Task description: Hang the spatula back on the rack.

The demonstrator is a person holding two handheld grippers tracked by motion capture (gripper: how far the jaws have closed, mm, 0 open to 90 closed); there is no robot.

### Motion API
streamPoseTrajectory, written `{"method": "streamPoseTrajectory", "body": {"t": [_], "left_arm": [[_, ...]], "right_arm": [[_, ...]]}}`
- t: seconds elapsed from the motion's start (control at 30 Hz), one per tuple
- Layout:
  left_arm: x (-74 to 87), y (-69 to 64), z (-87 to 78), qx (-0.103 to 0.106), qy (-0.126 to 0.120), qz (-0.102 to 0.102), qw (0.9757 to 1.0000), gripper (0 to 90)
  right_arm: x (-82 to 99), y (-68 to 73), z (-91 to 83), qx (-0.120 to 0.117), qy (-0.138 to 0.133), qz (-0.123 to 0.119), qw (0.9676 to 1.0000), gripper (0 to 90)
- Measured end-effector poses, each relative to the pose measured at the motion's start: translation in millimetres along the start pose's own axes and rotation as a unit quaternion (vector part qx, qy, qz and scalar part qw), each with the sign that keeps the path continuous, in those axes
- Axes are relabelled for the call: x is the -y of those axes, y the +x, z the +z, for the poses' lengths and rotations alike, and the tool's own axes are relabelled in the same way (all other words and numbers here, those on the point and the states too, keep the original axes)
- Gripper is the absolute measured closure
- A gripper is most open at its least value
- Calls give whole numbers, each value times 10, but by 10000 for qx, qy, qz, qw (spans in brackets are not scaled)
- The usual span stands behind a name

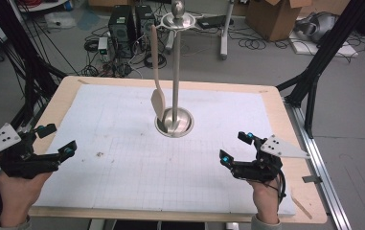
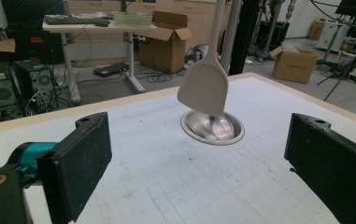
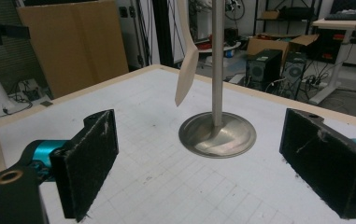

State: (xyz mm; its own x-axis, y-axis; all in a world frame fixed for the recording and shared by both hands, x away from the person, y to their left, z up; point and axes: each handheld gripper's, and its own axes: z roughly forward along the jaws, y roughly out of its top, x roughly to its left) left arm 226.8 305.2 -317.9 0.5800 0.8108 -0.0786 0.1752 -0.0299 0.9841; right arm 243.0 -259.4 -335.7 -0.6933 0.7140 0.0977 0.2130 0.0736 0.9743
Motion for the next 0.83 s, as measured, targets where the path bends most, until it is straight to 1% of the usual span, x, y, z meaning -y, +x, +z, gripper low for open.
{"method": "streamPoseTrajectory", "body": {"t": [0.1, 0.2, 0.23, 0.3, 0.4, 0.5, 0.57, 0.7, 0.83], "left_arm": [[39, 13, -53, -63, -82, -30, 9999, 80], [92, 15, -101, -129, -331, -41, 9994, 80], [105, 18, -106, -126, -349, -45, 9993, 80], [117, 30, -109, -160, -290, -60, 9994, 80], [127, 38, -129, -198, -316, -64, 9993, 80], [154, 39, -131, -208, -238, -78, 9995, 80], [179, 36, -123, -234, -230, -93, 9994, 80], [224, -6, -102, -262, -153, -52, 9995, 80], [223, -21, -126, -349, -226, -67, 9991, 80]], "right_arm": [[1, -3, 6, -2, -12, 6, 10000, 107], [2, -3, 11, 2, -12, 9, 10000, 107], [3, -3, 11, 2, -13, 10, 10000, 107], [5, -5, 10, 14, -8, 10, 10000, 107], [6, -8, 4, 17, -12, 14, 10000, 107], [6, -10, -1, 32, -25, 31, 10000, 107], [5, -8, 1, 46, -28, 33, 10000, 107], [1, 11, 7, 33, -24, 9, 10000, 107], [-5, 23, 2, 42, -65, -6, 10000, 107]]}}
